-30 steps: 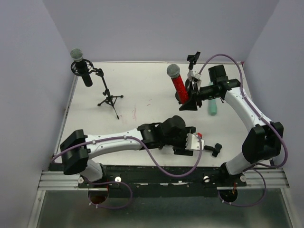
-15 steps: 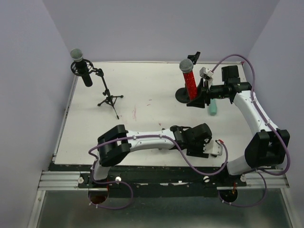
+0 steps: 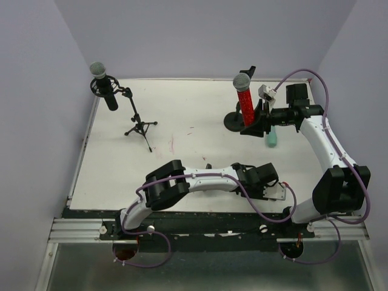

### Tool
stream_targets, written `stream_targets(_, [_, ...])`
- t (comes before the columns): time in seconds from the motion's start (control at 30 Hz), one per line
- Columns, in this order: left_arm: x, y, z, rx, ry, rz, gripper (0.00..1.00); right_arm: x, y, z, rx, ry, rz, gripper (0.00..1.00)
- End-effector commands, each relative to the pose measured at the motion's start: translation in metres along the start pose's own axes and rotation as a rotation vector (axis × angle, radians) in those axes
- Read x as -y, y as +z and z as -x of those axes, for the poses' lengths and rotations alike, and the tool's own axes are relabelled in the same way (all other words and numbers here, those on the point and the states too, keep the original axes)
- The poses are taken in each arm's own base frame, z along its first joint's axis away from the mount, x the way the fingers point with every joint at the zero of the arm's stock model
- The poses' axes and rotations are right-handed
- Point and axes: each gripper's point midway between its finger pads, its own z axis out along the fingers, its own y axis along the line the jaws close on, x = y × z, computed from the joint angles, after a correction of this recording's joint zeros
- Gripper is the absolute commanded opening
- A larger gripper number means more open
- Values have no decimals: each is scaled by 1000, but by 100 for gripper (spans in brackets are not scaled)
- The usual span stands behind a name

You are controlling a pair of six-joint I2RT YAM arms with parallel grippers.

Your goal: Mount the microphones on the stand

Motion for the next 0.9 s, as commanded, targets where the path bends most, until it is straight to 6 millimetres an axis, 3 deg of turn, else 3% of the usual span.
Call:
stream_targets(0.0, [4,4,-14,-65,7,4,48,-9,-4,8,43,-17,26,0])
stream_targets(0.2, [5,-6,-13,-47,-16,7,0,-10,-7,10,42,-24,22,0])
stream_targets(0.33, [6,-42,-6,77,-102,38,0,-6,-14,11,38,-28,-5,0])
stream_targets(0.43, [6,-85,1,250,-169,59,0,-4,-18,11,37,-33,-21,0])
stream_targets(0.53, [11,-122,-7,400,-206,67,0,-4,-19,12,34,-39,-24,0])
stream_targets(0.73, [-6,-206,-16,831,-253,130,0,-4,-18,11,35,-33,-22,0])
stream_targets(0.87, [-26,-245,-16,1050,-249,165,0,-3,-17,10,39,-24,-17,0])
